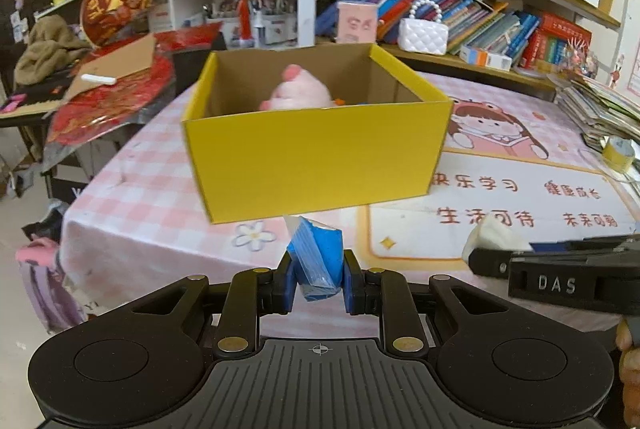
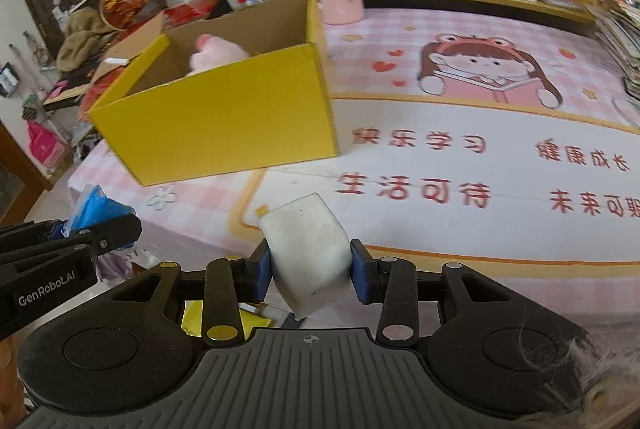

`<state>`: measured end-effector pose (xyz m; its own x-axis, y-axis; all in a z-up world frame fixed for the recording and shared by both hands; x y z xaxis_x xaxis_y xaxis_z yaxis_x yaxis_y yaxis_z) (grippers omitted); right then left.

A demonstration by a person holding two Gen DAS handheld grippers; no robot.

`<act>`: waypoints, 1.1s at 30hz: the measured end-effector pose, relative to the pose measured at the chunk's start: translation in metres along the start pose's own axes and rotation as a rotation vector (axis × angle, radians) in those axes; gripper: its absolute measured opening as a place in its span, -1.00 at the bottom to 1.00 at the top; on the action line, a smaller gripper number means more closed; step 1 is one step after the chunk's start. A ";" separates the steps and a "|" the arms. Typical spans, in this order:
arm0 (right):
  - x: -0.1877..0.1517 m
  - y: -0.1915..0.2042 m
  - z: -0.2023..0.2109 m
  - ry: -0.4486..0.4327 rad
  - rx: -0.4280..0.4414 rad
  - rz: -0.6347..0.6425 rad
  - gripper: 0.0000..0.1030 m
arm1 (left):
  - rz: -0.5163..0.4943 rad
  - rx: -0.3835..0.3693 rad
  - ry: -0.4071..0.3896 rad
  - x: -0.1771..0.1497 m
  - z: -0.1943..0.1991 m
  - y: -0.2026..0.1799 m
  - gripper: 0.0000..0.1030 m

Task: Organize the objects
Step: 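Carry the blue item and white block over the yellow box with both tools, then open the left tool to drop the blue item while the right tool drops the block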

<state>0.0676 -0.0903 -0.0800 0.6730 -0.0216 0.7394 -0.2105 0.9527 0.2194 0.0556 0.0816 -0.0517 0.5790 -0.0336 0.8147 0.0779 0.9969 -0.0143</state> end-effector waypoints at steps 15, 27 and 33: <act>0.041 0.032 -0.001 -0.131 -0.014 0.086 -0.30 | 0.044 0.022 -0.154 0.046 0.003 0.027 -0.59; 0.128 0.029 -0.041 -0.268 0.015 0.173 -0.29 | 0.056 0.082 -0.217 0.104 -0.049 0.028 -0.59; 0.142 0.028 -0.080 -0.211 0.059 0.224 -0.29 | 0.060 0.119 -0.181 0.112 -0.081 0.024 -0.59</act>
<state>0.2144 -0.0426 -0.0196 0.4447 0.1183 0.8878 -0.3815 0.9219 0.0682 0.1880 0.0964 -0.0075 0.4234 0.0289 0.9055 -0.0554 0.9984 -0.0060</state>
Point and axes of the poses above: each gripper's, at about its wrist camera, not at the fingertips, and z roughly against the way its jaws point, y to its left, x to its top, the point moved 5 cm from there along -z, roughly the way its jaws point, and after that the axes turned 6 degrees about -y, right-handed, at the moved point
